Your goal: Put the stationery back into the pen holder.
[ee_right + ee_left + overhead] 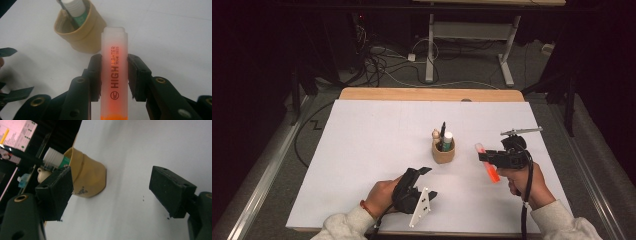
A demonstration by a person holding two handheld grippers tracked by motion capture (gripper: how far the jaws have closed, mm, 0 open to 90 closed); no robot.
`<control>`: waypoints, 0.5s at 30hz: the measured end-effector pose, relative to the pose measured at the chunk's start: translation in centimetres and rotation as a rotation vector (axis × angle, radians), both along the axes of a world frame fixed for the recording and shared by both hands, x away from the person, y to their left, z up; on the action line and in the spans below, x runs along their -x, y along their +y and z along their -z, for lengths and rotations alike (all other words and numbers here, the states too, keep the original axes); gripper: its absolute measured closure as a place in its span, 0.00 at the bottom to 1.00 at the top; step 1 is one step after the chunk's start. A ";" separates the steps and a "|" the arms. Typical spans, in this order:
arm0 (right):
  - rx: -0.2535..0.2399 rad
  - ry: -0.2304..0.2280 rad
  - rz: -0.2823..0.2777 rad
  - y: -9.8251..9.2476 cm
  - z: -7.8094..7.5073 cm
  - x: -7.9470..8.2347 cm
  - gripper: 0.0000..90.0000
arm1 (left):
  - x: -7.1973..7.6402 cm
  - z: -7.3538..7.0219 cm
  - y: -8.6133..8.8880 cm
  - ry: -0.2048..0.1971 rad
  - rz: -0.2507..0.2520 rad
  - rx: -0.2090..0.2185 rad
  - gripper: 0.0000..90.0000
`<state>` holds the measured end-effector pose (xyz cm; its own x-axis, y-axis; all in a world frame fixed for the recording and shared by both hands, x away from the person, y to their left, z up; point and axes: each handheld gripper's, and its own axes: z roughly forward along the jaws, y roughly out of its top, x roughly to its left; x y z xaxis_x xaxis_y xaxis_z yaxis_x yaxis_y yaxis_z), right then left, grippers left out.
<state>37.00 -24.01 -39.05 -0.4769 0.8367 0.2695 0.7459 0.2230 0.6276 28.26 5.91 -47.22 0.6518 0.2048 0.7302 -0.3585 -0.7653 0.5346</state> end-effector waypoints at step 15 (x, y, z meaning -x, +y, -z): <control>0.050 0.065 -0.118 3.6 -0.4 0.6 0.74 | -0.8 -0.2 -4.7 -0.148 0.109 -0.012 0.25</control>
<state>36.35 -20.36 -38.61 -0.5559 0.7887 0.2625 0.7513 0.3415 0.5648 29.03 1.23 -47.02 0.5552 0.1296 0.8216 -0.5137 -0.7235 0.4612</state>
